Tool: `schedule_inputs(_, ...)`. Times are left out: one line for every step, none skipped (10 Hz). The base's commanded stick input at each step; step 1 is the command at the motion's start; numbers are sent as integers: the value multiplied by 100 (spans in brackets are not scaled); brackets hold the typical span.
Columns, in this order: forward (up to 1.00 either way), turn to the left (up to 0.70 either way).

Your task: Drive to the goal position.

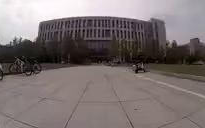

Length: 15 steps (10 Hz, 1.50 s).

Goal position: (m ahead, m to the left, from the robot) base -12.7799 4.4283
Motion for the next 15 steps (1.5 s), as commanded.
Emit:
schedule_inputs(0,100)
schedule_inputs(0,100)
schedule_inputs(0,100)
schedule_inputs(0,100)
schedule_inputs(0,100)
schedule_inputs(0,100)
schedule_inputs(0,100)
schedule_inputs(0,100)
schedule_inputs(0,100)
schedule_inputs(0,100)
schedule_inputs(0,100)
schedule_inputs(0,100)
schedule_inputs(0,100)
schedule_inputs(0,100)
schedule_inputs(0,100)
